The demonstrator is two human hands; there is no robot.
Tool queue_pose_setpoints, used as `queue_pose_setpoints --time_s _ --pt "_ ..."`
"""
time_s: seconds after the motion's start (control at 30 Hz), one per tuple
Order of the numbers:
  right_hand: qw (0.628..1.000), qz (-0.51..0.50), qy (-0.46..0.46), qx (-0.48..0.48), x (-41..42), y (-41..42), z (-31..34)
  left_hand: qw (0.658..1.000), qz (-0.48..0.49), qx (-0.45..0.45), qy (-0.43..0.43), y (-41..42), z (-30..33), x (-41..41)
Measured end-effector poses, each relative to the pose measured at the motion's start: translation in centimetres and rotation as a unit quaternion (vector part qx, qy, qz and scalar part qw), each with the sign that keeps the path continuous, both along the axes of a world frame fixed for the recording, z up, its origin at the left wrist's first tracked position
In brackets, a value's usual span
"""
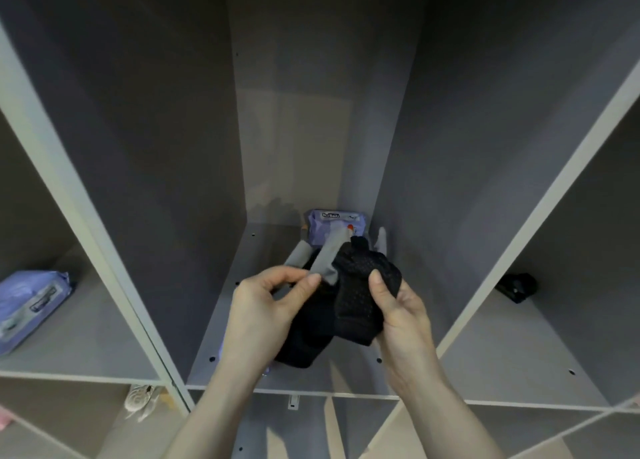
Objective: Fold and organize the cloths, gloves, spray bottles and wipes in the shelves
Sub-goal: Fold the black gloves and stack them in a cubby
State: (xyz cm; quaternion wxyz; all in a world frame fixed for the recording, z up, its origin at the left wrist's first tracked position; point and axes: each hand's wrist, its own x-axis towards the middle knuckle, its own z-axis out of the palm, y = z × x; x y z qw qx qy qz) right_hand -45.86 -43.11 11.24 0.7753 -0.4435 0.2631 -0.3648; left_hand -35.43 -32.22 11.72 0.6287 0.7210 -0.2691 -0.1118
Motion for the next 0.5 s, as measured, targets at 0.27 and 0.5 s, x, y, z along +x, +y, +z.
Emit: queue_pose_setpoints --time_s 0.27,0.5 --pt "0.999 -0.032 0.026 0.002 -0.3 -0.9 0.1 0.986 0.025 -0.016 -0.164 0.4 0.4 0.2" --pt "0.999 -0.012 0.02 -0.027 0.1 0.0 0.2 0.96 0.002 0.092 -0.266 -0.4 -0.4 -0.3"
